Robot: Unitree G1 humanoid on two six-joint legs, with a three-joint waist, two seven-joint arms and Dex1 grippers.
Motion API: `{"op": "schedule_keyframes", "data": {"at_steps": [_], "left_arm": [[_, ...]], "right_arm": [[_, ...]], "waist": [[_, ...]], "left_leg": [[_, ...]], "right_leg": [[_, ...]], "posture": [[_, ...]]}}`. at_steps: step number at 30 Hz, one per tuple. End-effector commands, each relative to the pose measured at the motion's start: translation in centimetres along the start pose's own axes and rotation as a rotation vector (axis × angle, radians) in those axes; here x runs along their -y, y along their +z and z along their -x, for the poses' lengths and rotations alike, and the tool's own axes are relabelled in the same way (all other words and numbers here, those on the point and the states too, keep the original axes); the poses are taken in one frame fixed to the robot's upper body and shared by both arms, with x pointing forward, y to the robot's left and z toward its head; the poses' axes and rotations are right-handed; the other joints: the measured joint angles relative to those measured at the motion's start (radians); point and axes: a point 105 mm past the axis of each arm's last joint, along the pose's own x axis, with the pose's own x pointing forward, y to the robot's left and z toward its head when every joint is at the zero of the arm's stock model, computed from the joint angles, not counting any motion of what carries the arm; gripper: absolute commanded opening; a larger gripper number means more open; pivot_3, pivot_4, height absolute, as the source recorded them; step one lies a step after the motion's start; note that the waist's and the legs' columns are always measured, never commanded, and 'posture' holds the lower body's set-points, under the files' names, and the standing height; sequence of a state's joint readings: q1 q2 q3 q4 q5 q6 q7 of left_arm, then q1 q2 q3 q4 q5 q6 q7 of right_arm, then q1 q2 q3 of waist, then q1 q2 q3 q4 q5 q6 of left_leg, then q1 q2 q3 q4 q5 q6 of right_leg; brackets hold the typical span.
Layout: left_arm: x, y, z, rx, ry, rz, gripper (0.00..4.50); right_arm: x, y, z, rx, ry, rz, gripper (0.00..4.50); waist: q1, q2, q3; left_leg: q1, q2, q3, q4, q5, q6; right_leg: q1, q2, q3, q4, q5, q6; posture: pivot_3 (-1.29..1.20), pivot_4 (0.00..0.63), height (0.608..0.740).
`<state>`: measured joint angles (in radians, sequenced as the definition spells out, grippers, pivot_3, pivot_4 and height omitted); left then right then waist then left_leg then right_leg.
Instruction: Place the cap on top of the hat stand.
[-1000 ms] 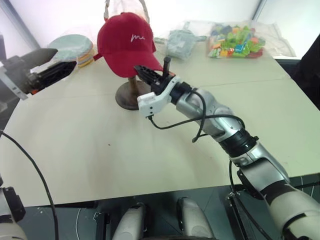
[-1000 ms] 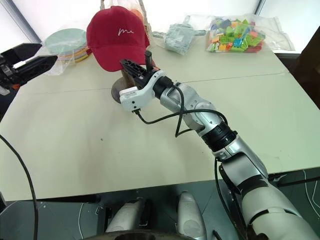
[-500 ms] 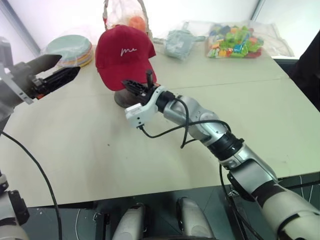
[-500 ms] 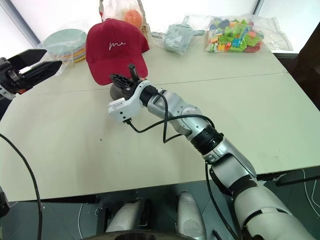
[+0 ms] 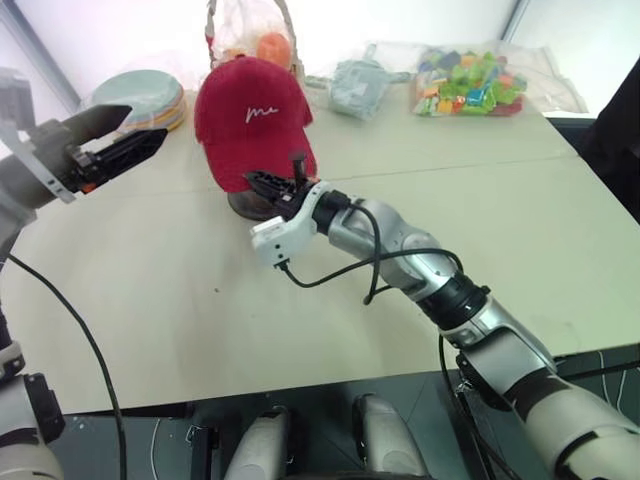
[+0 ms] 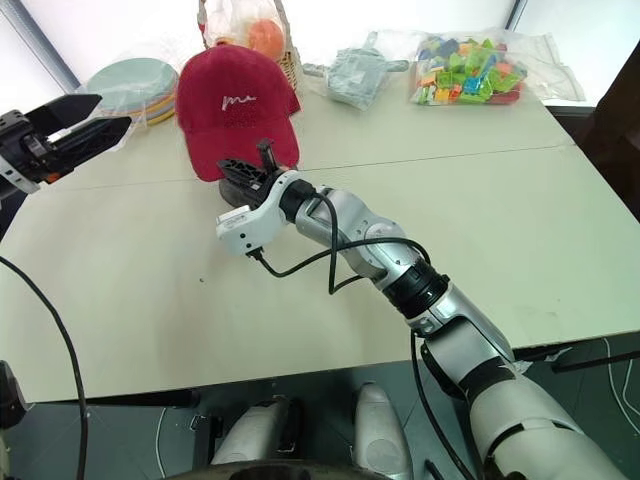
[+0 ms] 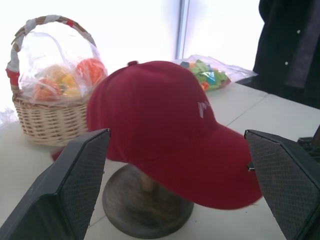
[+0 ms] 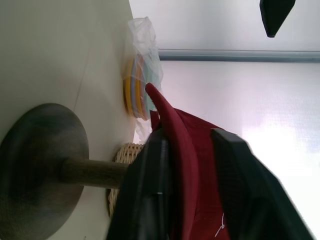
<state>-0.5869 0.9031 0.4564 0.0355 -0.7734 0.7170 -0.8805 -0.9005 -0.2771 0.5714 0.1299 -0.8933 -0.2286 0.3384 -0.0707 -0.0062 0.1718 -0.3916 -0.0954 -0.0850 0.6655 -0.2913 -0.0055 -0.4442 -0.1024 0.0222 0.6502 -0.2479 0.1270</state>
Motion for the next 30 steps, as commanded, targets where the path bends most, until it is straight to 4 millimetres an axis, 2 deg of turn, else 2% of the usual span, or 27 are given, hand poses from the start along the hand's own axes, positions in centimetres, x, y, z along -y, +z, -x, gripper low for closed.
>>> {"op": "schedule_keyframes", "data": {"at_steps": [1,4,9,12,16,20,23,28,30], "left_arm": [[-0.1,1.3,0.5,0.027,0.002,-0.047,4.5],[-0.1,1.2,0.4,0.023,-0.003,-0.045,4.5],[-0.2,1.0,0.4,0.019,-0.01,-0.038,4.5],[-0.3,0.7,0.2,0.014,-0.018,-0.029,4.5],[-0.5,0.5,0.0,0.011,-0.022,-0.025,4.5],[-0.7,0.3,-0.2,0.007,-0.027,-0.02,4.5],[-0.7,0.1,-0.3,0.004,-0.03,-0.013,4.5],[-0.7,0.0,-0.1,0.005,-0.023,-0.003,4.5],[-0.8,-0.3,0.1,-0.008,-0.011,-0.001,4.5]], "right_arm": [[1.8,1.0,0.1,0.041,-0.069,-0.006,2.93],[1.9,1.2,0.1,0.048,-0.071,-0.016,4.45],[2.0,2.3,0.5,0.097,-0.074,-0.051,4.45],[3.1,2.5,1.5,0.136,-0.094,-0.159,4.45],[4.5,1.7,3.5,0.146,-0.084,-0.32,4.45],[6.1,0.2,6.5,0.121,-0.042,-0.437,4.45],[8.1,-2.1,8.4,0.046,-0.074,-0.483,4.45],[11.2,-9.3,12.2,-0.156,-0.162,-0.659,4.45],[11.6,-12.1,14.5,-0.203,-0.155,-0.834,4.45]], "waist": [[0.001,0.0,0.0],[0.002,0.0,0.0],[0.001,0.0,0.0],[0.002,0.0,0.0],[0.005,0.0,0.0],[0.011,-0.001,0.0],[0.018,-0.001,0.0],[0.028,-0.001,0.0],[0.033,-0.001,0.0]], "left_leg": [[0.0,0.0,0.0,0.0,0.0,0.0],[0.0,0.0,0.0,0.0,0.0,0.0],[0.0,0.0,0.0,0.0,0.0,0.0],[0.0,0.0,0.0,0.0,0.0,0.0],[0.0,0.0,-0.001,0.0,0.0,0.0],[0.0,0.0,-0.001,0.001,0.0,0.0],[0.0,0.0,-0.001,0.0,0.0,0.0],[0.0,0.0,0.0,0.0,0.0,0.0],[0.0,0.0,0.0,0.0,0.0,0.001]], "right_leg": [[0.0,0.0,0.0,0.0,0.0,0.0],[0.0,0.0,0.0,0.0,0.0,0.0],[0.0,0.0,0.0,0.0,0.0,0.0],[0.0,0.0,0.0,0.0,0.0,0.0],[0.001,0.0,0.0,0.0,0.0,0.0],[0.001,0.0,-0.001,-0.001,0.0,0.0],[0.001,0.0,-0.001,-0.001,0.0,0.0],[0.001,0.0,-0.001,-0.001,0.0,0.0],[0.001,-0.001,-0.001,-0.001,0.0,0.0]], "posture": [[0.0,0.15,0.74],[0.0,0.15,0.74],[0.0,0.15,0.74],[0.0,0.15,0.74],[0.0,0.15,0.74],[0.0,0.15,0.74],[0.0,0.15,0.74],[0.0,0.15,0.74],[0.0,0.15,0.74]]}}
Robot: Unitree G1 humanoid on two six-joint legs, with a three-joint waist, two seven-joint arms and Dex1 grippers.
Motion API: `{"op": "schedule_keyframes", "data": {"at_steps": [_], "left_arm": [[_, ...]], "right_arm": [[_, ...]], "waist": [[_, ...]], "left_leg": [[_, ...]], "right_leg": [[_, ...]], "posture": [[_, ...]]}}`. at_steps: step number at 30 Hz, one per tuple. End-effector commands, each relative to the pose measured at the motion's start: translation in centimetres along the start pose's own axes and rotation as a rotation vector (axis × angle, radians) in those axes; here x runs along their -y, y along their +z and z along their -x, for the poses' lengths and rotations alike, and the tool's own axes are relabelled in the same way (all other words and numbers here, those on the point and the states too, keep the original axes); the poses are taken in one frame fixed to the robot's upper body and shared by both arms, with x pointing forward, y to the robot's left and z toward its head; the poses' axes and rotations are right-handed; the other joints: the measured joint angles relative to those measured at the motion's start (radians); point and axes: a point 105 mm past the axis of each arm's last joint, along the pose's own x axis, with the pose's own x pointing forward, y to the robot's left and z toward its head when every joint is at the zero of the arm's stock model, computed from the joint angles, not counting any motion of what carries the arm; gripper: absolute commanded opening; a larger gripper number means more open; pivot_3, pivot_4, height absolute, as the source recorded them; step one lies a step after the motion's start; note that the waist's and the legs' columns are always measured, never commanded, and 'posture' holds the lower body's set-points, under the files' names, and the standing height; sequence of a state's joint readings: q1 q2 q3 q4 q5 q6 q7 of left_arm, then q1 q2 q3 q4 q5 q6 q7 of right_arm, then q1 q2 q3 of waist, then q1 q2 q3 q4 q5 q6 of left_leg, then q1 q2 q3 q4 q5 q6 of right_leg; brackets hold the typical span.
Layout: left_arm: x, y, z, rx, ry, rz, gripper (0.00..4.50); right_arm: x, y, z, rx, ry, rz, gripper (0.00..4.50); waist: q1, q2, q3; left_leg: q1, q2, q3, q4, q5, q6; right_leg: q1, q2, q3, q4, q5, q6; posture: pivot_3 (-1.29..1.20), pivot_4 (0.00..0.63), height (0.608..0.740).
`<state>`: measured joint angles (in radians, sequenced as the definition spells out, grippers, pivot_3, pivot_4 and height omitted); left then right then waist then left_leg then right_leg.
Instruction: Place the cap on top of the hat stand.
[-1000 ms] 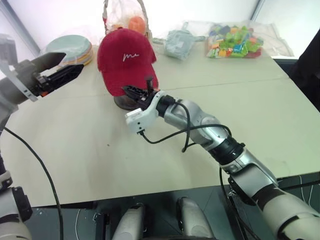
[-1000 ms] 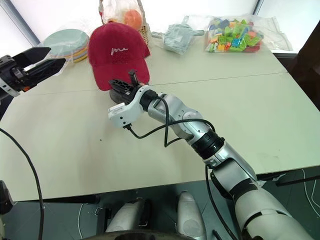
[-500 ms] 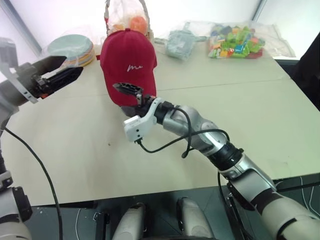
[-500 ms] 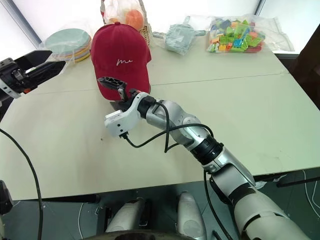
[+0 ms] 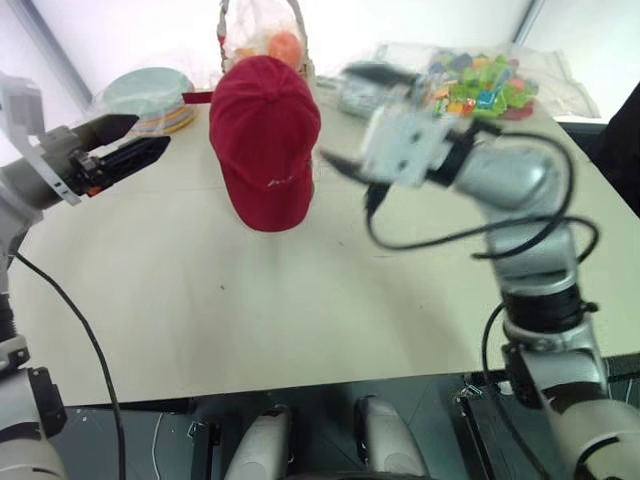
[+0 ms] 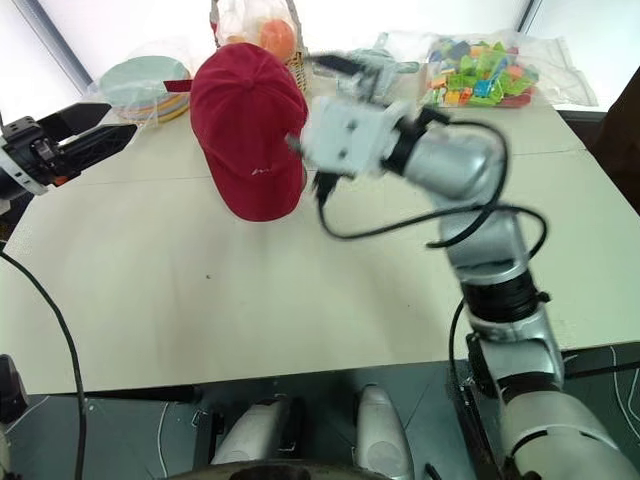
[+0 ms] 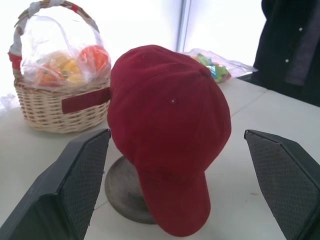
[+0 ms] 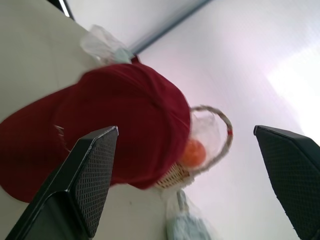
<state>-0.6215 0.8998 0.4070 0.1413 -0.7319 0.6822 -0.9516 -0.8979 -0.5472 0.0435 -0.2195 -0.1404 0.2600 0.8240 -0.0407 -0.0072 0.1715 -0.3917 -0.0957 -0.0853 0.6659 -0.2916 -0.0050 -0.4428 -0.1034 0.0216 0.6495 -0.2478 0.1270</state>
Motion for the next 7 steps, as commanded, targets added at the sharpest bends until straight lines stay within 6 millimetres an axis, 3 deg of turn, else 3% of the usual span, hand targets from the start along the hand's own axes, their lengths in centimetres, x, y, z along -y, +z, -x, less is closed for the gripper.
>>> {"op": "schedule_keyframes", "data": {"at_steps": [1,4,7], "left_arm": [[-0.1,0.7,0.7,0.01,0.03,-0.036,4.5],[-0.6,-0.6,1.3,-0.037,0.074,-0.04,4.5],[-1.0,-2.0,2.0,-0.092,0.119,-0.056,4.5]], "right_arm": [[4.5,-2.9,3.5,-0.063,-0.023,-0.29,4.45],[6.0,-5.0,6.6,-0.103,0.021,-0.499,4.45],[6.8,-7.2,9.1,-0.149,0.003,-0.601,4.45]], "waist": [[0.005,0.0,0.0],[0.011,0.0,0.0],[0.011,0.0,0.0]], "left_leg": [[0.0,0.0,0.0,0.0,0.0,0.0],[0.0,0.0,0.0,0.0,-0.001,0.001],[0.0,0.0,0.001,-0.001,-0.001,0.002]], "right_leg": [[0.0,0.0,0.0,0.0,0.0,0.0],[0.001,-0.001,0.0,-0.001,0.0,0.0],[0.0,-0.001,0.0,-0.001,0.0,0.0]], "posture": [[0.0,0.15,0.74],[0.0,0.15,0.74],[0.0,0.15,0.74]]}}
